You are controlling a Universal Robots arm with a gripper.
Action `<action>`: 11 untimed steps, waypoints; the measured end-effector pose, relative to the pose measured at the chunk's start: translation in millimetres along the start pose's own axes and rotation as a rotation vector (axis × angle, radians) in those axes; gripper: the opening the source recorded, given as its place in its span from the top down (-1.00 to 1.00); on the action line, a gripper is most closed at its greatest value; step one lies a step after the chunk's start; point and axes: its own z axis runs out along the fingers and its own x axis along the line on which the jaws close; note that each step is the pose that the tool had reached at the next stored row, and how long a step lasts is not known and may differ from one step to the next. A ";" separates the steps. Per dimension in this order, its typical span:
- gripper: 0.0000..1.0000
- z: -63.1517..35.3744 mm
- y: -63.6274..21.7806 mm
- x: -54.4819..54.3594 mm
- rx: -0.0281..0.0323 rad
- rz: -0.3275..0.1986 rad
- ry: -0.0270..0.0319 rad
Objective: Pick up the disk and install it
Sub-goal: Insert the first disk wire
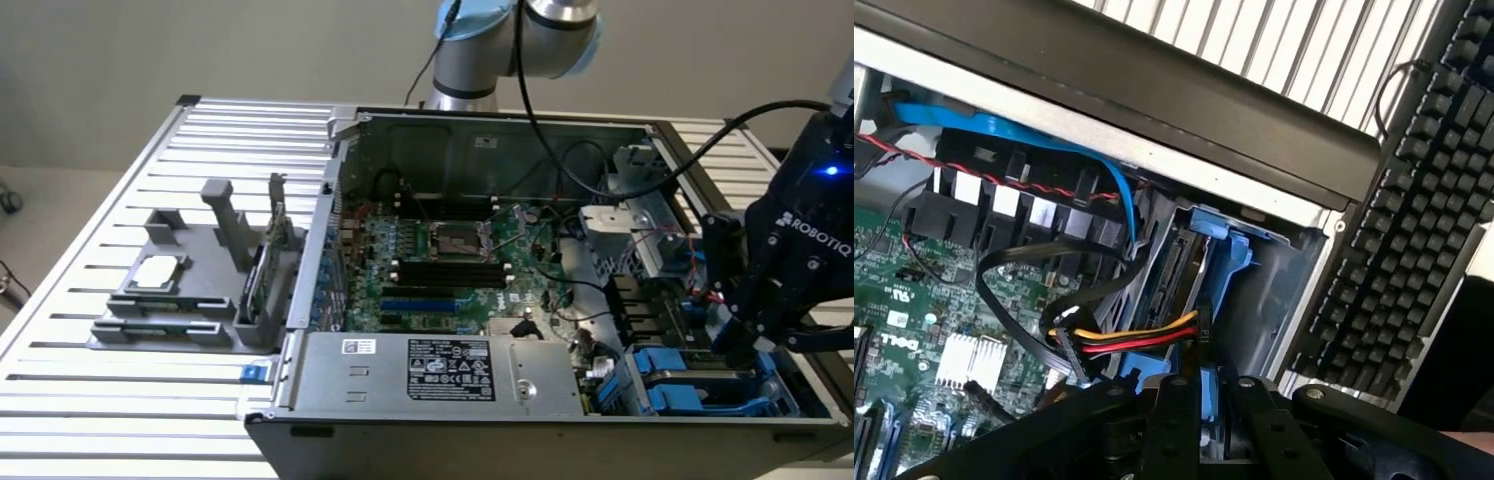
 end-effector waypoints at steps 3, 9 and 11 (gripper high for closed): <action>0.67 0.0 0.5 0.9 0.0042 0.017 0.0025; 0.67 1.1 3.3 4.4 0.0162 0.043 0.0086; 0.67 1.5 4.4 5.6 0.0203 0.052 0.0106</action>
